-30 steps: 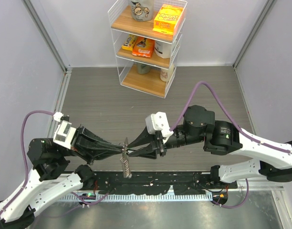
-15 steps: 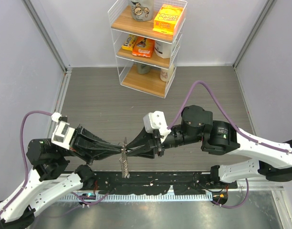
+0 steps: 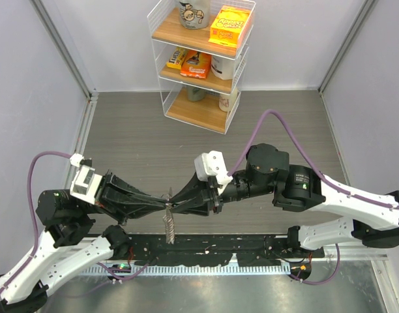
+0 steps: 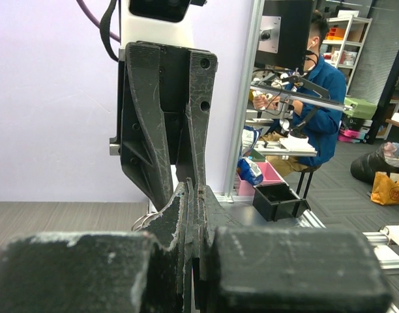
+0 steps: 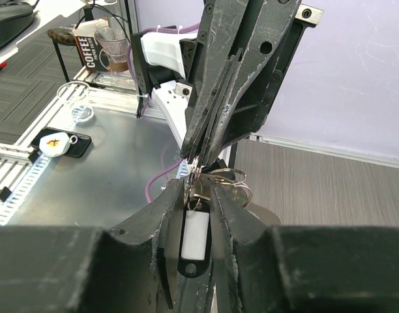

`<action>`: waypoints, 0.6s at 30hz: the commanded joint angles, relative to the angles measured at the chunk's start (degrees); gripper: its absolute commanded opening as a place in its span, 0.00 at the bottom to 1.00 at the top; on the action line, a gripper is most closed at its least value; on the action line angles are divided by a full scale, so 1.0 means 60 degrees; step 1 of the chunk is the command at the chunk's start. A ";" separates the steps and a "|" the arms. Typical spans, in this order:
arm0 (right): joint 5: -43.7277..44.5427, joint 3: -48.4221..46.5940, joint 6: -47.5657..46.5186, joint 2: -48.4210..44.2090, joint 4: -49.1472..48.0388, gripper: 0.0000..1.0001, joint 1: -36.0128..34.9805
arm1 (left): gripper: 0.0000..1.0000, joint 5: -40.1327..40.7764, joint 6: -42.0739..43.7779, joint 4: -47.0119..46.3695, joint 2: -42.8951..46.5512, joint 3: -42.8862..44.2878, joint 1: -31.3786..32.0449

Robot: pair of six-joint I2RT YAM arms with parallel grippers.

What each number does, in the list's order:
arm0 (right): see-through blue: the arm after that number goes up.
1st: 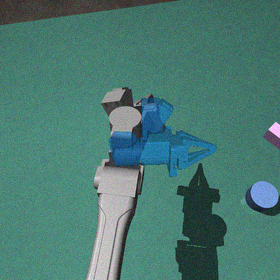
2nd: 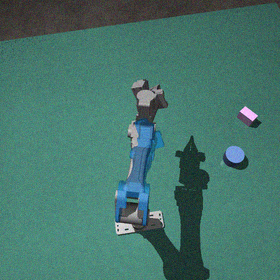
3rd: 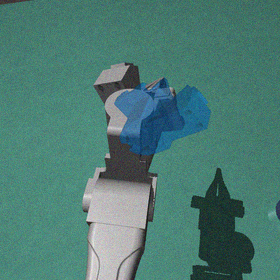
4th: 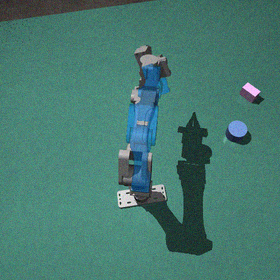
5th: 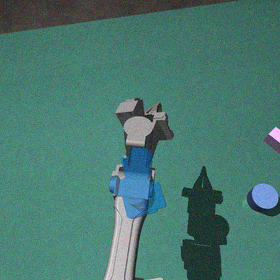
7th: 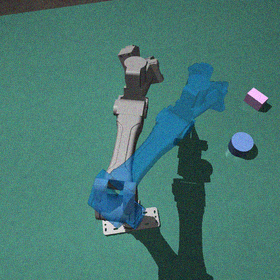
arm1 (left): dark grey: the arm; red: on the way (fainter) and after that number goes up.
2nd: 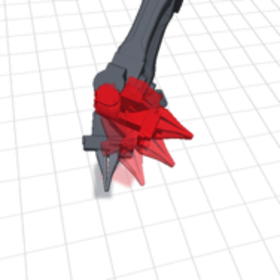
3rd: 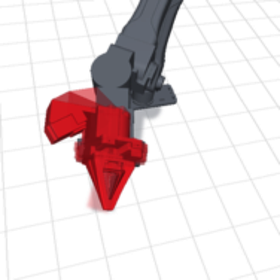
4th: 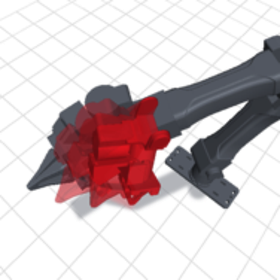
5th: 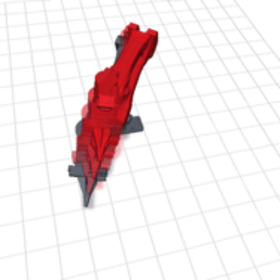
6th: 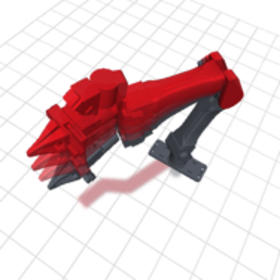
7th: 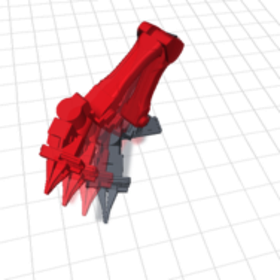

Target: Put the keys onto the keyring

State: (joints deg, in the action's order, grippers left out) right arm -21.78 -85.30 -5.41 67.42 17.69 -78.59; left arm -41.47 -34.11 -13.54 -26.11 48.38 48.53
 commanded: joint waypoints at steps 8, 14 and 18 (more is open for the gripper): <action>-0.0178 -0.0447 0.0169 0.0175 -0.0488 0.18 -0.0042 | 0.00 0.0306 -0.0043 -0.0658 0.0132 0.0008 0.0012; -0.0193 -0.0403 -0.0065 0.0058 -0.0459 0.05 -0.0042 | 0.00 0.0320 0.0016 -0.0498 0.0176 -0.0007 0.0026; -0.0164 -0.0636 -0.0401 0.0057 0.0169 0.05 -0.0042 | 0.00 0.0408 0.0089 -0.0001 0.0264 0.0008 0.0026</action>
State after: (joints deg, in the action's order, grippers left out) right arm -22.39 -85.69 -5.80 68.51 17.82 -78.59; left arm -40.10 -34.06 -13.23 -25.45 48.01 48.53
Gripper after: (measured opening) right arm 0.074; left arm 0.037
